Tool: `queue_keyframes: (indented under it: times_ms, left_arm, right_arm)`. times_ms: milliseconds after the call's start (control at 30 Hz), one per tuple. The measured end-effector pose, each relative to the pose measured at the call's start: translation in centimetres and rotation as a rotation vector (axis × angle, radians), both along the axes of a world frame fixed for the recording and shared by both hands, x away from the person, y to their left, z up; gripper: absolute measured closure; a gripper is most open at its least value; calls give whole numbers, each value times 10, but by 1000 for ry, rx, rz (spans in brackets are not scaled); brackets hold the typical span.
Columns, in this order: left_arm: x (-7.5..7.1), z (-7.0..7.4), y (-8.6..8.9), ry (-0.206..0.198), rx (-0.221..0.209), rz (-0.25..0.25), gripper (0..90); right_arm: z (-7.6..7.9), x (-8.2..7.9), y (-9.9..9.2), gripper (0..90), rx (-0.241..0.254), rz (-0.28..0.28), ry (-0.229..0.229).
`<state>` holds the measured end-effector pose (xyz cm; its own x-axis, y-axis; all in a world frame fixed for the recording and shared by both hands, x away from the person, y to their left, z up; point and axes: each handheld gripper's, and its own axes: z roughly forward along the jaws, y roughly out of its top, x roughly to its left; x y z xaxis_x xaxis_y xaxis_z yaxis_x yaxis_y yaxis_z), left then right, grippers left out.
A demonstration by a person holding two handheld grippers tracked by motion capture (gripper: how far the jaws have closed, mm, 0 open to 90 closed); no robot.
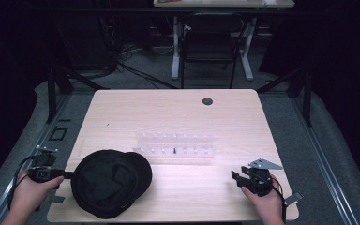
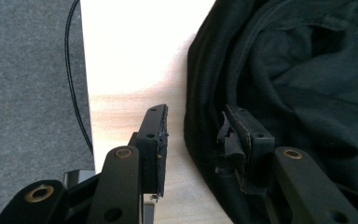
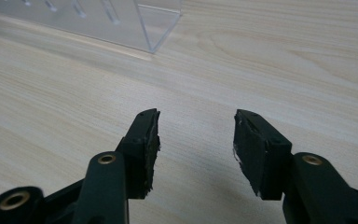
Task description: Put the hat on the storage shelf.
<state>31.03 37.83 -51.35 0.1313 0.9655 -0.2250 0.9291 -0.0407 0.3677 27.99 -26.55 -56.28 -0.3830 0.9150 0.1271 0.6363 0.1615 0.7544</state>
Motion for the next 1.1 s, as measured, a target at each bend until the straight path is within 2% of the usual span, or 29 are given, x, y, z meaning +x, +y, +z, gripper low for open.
queue_keyframes:
  times_ms: [100, 233, 367, 533, 700, 833, 1100]
  left_arm:
    - [1, -3, 3, 14, -24, 4, 611]
    - [1, -7, 3, 18, -29, 6, 626]
    - [3, -10, -1, 37, -20, -7, 640]
    - [5, -15, -3, 50, -8, 4, 657]
    - [7, -18, -8, 65, 25, -1, 686]
    - [9, -23, -9, 84, 4, 6, 736]
    - [10, -23, -12, 99, 14, -4, 787]
  right_arm:
    - [0, 0, 0, 495, 2, -1, -1]
    - [0, 0, -1, 495, 4, -4, 2]
    - [0, 0, 0, 493, 9, 0, 1]
    - [0, 0, 0, 492, 8, -1, 2]
    - [0, 0, 0, 490, 12, -2, 3]
    - [0, 0, -1, 490, 7, -5, 4]
    - [0, 0, -1, 489, 19, -3, 8]
